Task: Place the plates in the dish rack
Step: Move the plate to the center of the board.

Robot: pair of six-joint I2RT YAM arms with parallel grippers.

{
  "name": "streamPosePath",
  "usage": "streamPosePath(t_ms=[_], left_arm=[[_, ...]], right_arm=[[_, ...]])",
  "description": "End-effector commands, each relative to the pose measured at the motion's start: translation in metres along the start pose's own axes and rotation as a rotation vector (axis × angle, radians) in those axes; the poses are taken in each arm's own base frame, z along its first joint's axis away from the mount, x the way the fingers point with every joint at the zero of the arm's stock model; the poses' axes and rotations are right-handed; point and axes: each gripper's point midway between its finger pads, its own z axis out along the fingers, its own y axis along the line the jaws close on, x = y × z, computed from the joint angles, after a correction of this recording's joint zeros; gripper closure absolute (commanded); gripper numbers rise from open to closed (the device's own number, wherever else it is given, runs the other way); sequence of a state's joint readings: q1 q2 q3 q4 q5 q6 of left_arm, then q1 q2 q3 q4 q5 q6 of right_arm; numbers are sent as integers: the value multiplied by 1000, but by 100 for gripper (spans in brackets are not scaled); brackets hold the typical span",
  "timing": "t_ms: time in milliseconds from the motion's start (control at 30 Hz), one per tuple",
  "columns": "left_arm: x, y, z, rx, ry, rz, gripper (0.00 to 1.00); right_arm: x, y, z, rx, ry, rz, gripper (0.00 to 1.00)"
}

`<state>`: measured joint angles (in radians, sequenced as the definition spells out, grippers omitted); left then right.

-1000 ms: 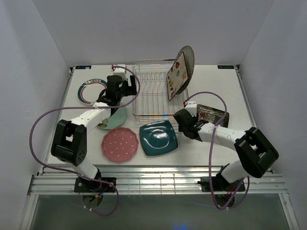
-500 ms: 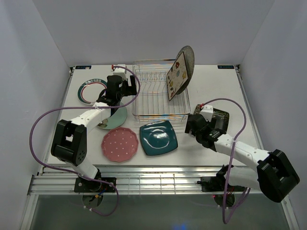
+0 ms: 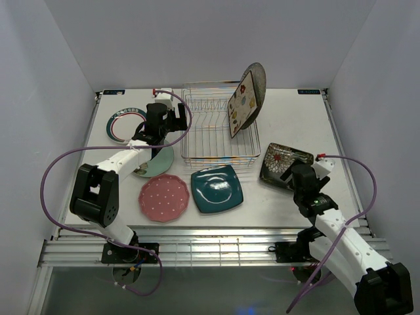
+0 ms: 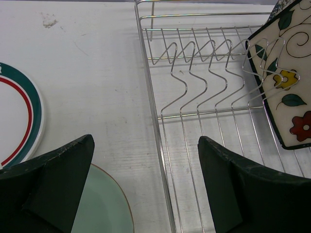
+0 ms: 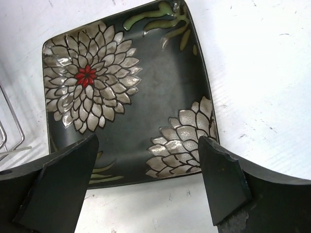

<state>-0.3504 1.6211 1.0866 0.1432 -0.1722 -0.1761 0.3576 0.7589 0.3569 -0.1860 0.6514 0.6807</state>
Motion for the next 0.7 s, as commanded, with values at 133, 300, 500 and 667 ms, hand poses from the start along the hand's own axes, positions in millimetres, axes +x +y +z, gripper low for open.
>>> streamPosePath(t_ms=[133,300,500,667], left_arm=[[-23,-2,-6,10,-56,-5,2],[-24,-2,-7,12,-59,-7,2],[-26,-2,-8,14,-63,-6,2],[-28,-3,-9,16,-68,-7,2]], right_arm=[[-1,-18,2,88,-15,48,10],[11,-13,-1,58,50,107,5],[12,-12,-13,21,46,248,10],[24,-13,-14,2,63,339,8]])
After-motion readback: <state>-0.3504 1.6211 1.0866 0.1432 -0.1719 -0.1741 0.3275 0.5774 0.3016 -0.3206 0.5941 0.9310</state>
